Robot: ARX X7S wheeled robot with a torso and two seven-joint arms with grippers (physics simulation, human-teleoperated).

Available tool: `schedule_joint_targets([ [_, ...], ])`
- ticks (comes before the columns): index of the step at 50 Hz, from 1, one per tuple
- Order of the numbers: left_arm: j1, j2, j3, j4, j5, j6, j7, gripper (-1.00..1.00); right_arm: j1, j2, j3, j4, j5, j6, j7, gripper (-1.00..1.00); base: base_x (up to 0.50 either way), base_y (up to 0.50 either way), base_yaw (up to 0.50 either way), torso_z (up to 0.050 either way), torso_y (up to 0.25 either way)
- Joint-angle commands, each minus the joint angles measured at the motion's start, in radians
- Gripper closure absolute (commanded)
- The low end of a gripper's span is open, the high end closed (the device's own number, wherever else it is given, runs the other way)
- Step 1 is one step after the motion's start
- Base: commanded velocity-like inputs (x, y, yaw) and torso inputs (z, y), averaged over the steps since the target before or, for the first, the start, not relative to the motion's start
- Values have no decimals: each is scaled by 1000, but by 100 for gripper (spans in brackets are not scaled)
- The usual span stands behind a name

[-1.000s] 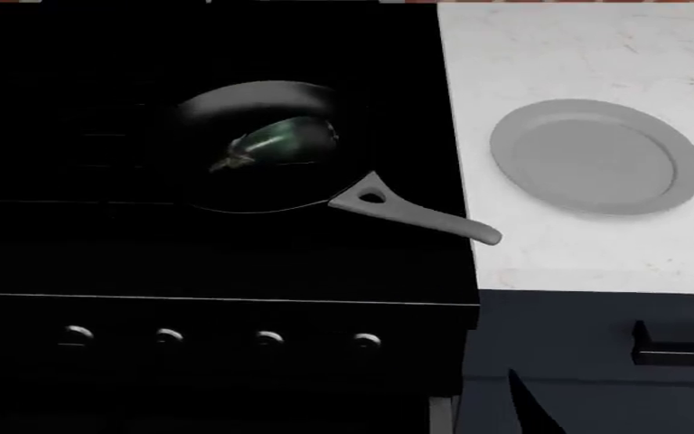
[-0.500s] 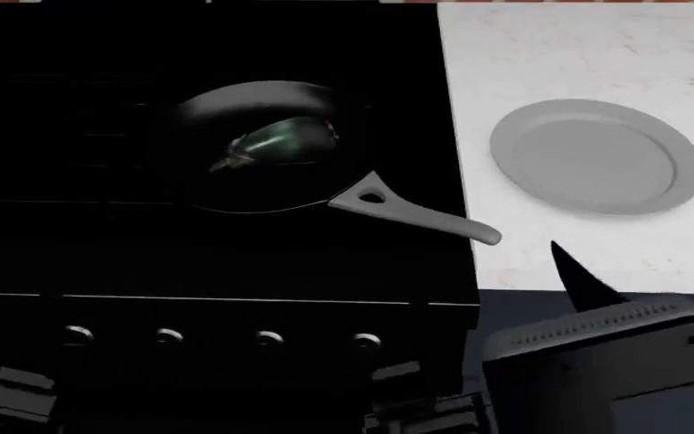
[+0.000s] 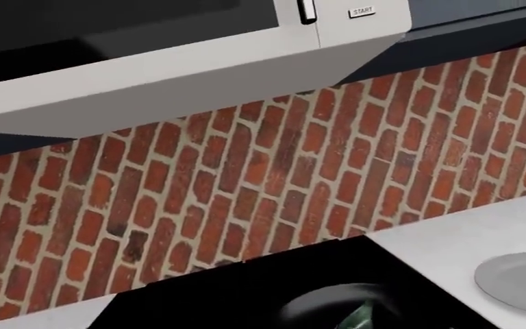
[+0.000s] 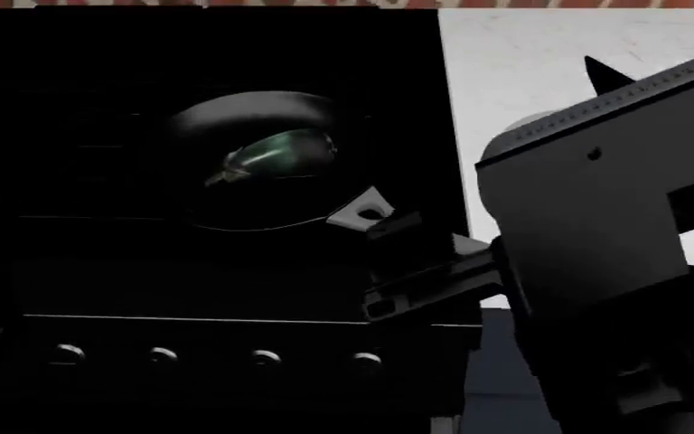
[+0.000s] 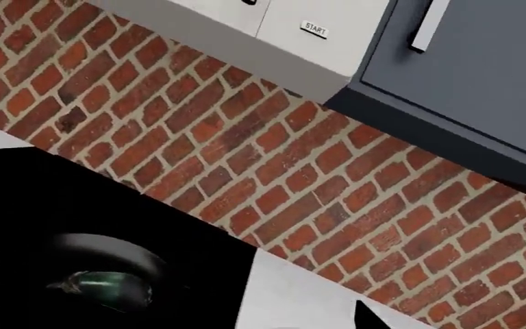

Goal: Pick up the pan and dump the vegetables in it onto the plate. Then return the pan to the stove.

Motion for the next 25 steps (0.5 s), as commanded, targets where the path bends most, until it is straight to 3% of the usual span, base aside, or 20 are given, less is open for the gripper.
schedule_joint_targets([
  [1,-119,-2,-66,-36,-184,-97,-99,-100,319,63,-155,148,427,-3,357,-100,348,0,0,47,86],
  [8,-95,-24,-60,-36,-180,-58,-96,-100,359,54,-223,170,449,-17,390,-100,351,0,0,47,85],
  [25,-92,-37,-13,-50,-183,-20,-122,-100,305,91,-198,165,364,-20,279,-100,354,0,0,47,85],
])
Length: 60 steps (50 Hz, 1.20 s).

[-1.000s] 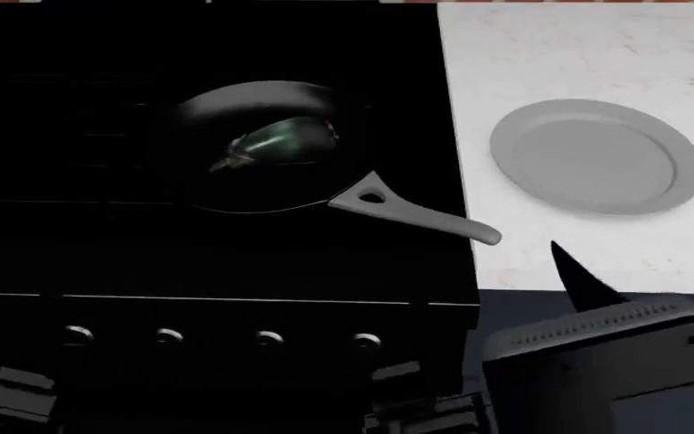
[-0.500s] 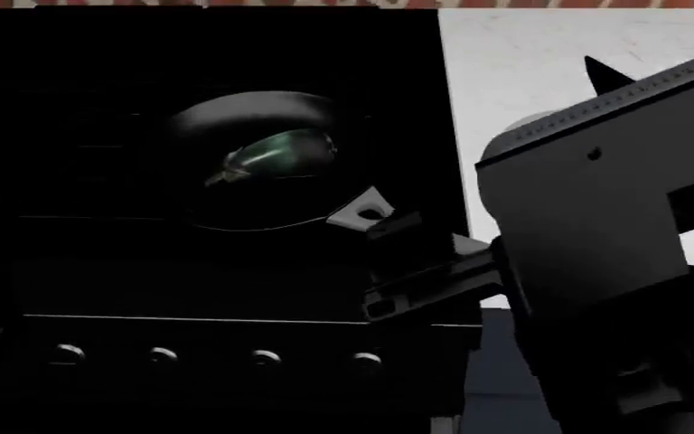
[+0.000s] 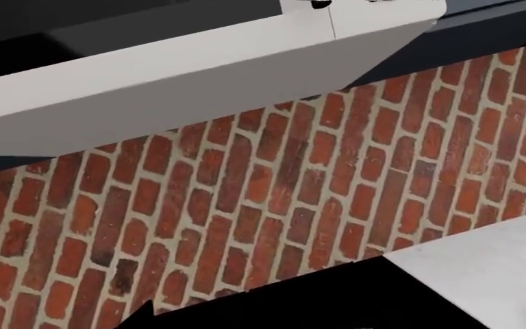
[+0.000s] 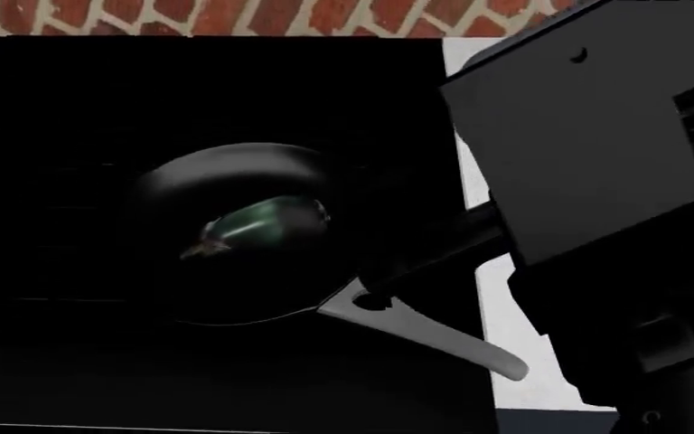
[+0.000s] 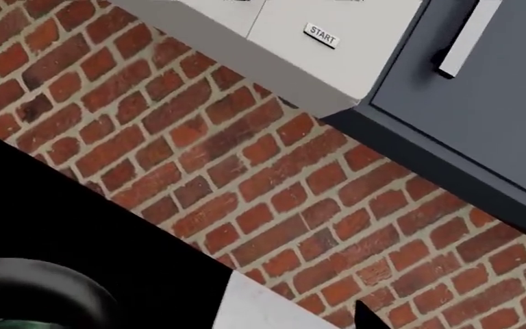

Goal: Pick up the pan and dump the vegetables in it onto the plate. Then return the pan to the stove.

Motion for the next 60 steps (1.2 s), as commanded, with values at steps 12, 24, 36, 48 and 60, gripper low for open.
schedule_joint_targets([
  [12,1,2,8,-36,-18,22,-18,-100,-51,29,10,-1,-26,-21,-60,-100,355,0,0,47,85],
  [24,73,-1,50,-46,75,115,7,-100,22,44,-143,197,109,62,-199,-100,77,0,0,12,21],
  [36,118,-14,51,-51,93,163,15,-100,152,88,-371,314,300,33,-157,-100,0,0,0,0,0],
  [48,137,-25,69,-56,111,196,17,-100,44,118,-444,333,324,15,-196,-100,0,0,0,0,0],
  [60,157,-35,72,-58,113,224,16,-100,16,107,-474,320,324,2,-217,-100,0,0,0,0,0],
])
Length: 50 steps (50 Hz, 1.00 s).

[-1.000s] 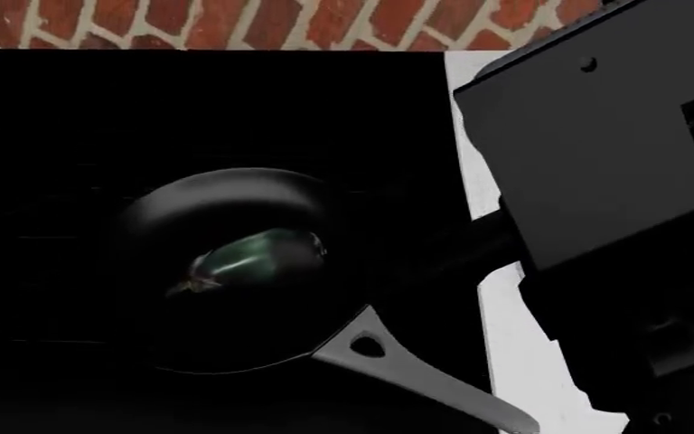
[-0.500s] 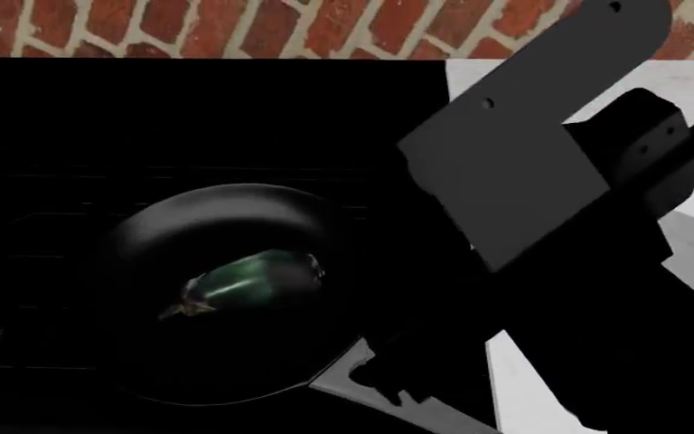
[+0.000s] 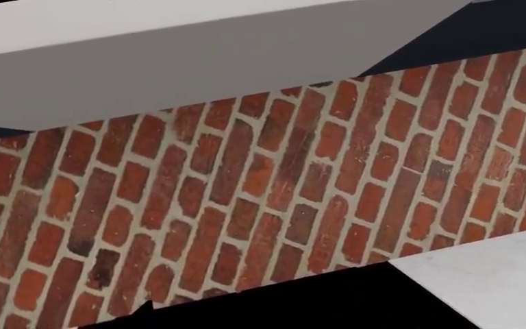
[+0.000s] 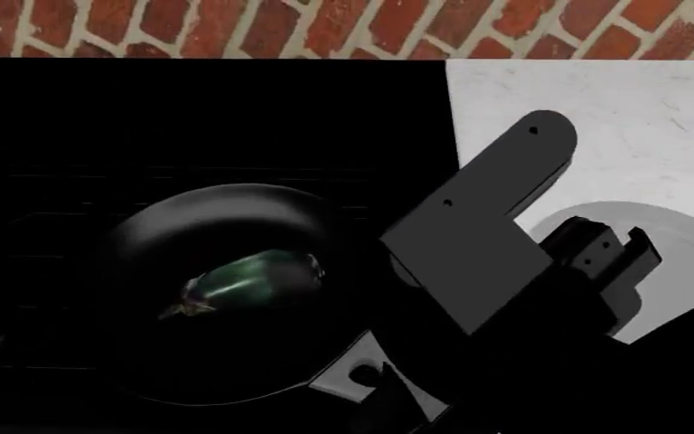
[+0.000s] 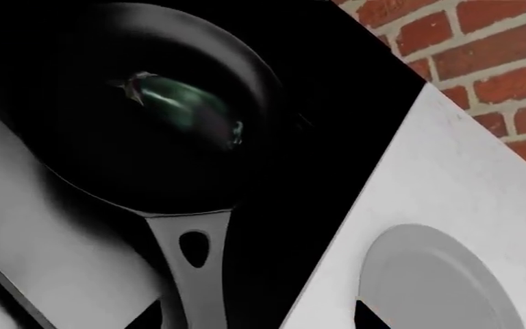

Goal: Pick up the pan and dump the vegetables in it onto the plate. Then return the pan to the stove.

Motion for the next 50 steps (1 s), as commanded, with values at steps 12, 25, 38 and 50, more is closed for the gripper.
schedule_joint_targets([
  [12,32,3,-20,-30,9,28,16,-100,-68,-80,-45,80,-157,76,-160,-100,0,0,0,0,0],
  [25,55,-2,7,-38,40,66,29,-100,-12,-115,-168,169,-314,97,-328,-100,0,0,0,0,0],
  [38,89,-18,0,-45,54,105,44,-100,81,-162,-311,255,-462,76,-489,-100,0,0,0,0,0],
  [50,57,-18,-11,-31,-13,87,7,-100,50,-183,-369,265,-515,36,-566,-100,0,0,0,0,0],
])
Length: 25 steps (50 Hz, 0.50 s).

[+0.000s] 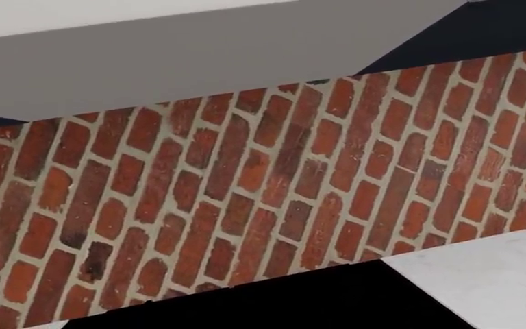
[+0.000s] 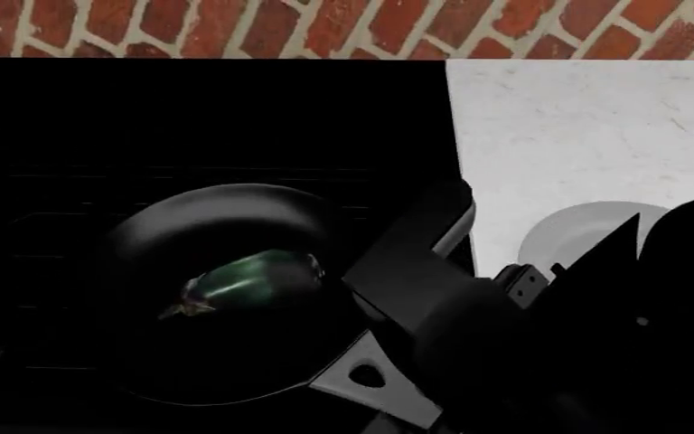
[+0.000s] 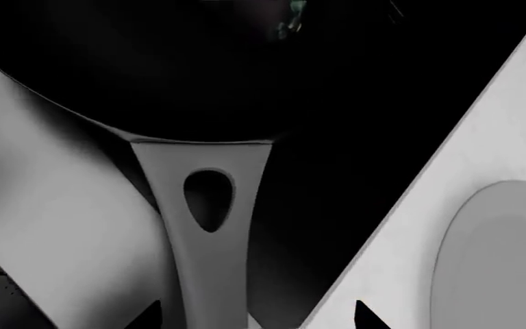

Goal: Pick up the pan and dump the vegetables in it onto the plate. Then return the pan to the stove.

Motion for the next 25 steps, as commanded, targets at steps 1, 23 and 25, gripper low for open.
schedule_joint_targets([
  [1,-21,21,-36,-20,-39,-25,-6,-100,-12,-41,-43,31,-74,-19,-95,-100,0,0,0,0,0],
  [23,-32,5,-39,21,-135,-20,-64,-100,-130,-81,-190,133,-351,-182,-338,-100,0,0,0,0,0],
  [25,-25,1,-42,24,-136,-13,-62,-100,-137,-90,-203,150,-373,-198,-357,-100,7,1,4,0,0],
])
